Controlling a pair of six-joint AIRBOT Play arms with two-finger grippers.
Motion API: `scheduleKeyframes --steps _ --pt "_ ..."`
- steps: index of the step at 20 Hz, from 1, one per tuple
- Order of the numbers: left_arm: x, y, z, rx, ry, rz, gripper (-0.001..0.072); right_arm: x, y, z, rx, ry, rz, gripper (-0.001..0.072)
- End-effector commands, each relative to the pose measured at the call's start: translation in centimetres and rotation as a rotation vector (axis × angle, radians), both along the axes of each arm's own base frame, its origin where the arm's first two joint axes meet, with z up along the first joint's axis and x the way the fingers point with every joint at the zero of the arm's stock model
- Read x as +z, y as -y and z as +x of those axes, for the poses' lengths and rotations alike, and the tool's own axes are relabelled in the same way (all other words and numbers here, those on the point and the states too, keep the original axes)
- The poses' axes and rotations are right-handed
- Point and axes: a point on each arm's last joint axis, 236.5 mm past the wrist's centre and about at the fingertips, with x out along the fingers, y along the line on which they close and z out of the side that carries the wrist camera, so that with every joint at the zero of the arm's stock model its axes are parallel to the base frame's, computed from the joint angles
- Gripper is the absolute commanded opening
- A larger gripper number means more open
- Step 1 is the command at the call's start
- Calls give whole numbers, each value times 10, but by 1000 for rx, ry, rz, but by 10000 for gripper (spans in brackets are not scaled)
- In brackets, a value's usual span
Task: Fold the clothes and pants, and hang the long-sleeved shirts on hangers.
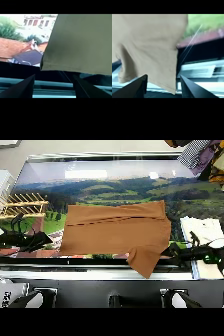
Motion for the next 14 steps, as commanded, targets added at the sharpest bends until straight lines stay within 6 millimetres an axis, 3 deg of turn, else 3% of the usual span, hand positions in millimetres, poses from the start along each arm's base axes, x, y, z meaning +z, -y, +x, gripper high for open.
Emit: scheduleKeyframes --steps 1,5,14 --pt "-4 6 -9 15 7 -21 500 -23 -14 -12 -66 0 28 470" --pt "-5 6 -9 15 6 -22 502 -32 -13 0 -128 48 21 469" --pt "-4 5 -8 19 12 -20 515 -42 -24 3 -116 40 88 459"
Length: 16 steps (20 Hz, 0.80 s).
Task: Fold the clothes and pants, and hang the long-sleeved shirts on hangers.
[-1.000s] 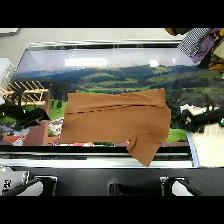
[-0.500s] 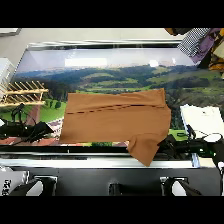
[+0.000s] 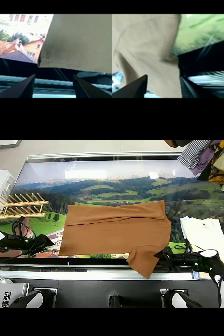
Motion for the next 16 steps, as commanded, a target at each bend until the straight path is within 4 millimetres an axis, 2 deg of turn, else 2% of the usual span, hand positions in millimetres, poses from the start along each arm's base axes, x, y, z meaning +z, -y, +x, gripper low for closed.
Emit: scheduleKeyframes --steps 1,3,4,5,6,9,13,16 --pt "0 -1 1 4 3 1 515 -7 -3 6 1 14 26 391" --pt "0 -1 2 11 5 2 520 -9 -4 7 -2 15 35 326" --pt "0 -2 4 16 15 6 523 -9 -4 8 4 26 32 250" --pt "0 -4 7 22 25 10 524 -8 -4 8 16 36 30 112" --pt "0 -5 10 26 36 15 524 -8 -4 8 24 42 28 26" --pt "-12 -11 4 47 19 27 524 -7 -5 9 26 49 35 26" --pt "-55 -12 -26 120 -64 -7 524 -5 -7 11 20 56 45 26" --pt "-71 -1 -31 128 -49 -54 524 -5 -7 11 20 55 46 26"
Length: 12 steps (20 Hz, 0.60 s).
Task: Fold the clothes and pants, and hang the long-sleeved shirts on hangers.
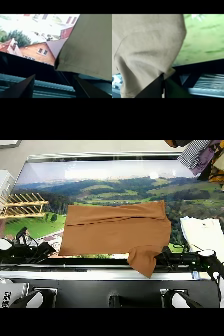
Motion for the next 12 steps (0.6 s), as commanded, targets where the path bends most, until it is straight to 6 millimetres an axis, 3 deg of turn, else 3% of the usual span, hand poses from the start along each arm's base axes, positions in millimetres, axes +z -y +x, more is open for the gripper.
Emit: scheduleKeyframes --steps 1,5,12 --pt "-18 15 -3 13 33 -67 524 2 -2 1 1 3 9 26" --pt "-23 30 8 -4 63 -150 524 2 -2 1 1 3 10 26" --pt "-30 25 15 23 69 -138 512 7 -6 3 -11 8 39 26"
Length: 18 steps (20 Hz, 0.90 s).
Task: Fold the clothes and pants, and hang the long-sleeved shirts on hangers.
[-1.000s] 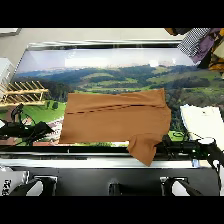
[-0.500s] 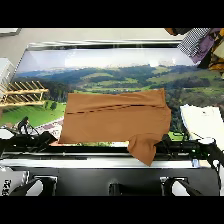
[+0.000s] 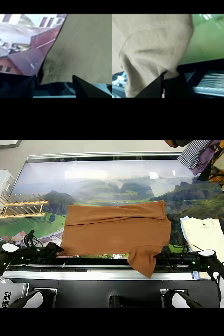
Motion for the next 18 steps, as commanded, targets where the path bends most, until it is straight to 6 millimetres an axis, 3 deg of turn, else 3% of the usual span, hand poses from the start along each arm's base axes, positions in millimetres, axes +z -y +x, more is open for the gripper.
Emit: scheduleKeyframes --steps 1,2,4,11,16,17,18 --pt "-3 -3 4 6 13 12 439 2 -1 2 -5 4 9 26" --pt "-2 -2 4 9 15 8 340 2 -1 2 -5 4 9 26" --pt "0 0 7 20 21 -7 247 3 -2 3 -9 6 12 26" --pt "1 18 3 -46 19 -21 247 10 -1 8 -19 42 4 25" --pt "0 19 -4 -70 1 -21 249 19 1 12 -26 79 -16 25" --pt "0 19 -4 -70 1 -21 226 20 2 13 -27 85 -20 25" --pt "0 19 -4 -70 1 -20 55 22 2 13 -30 89 -21 25"
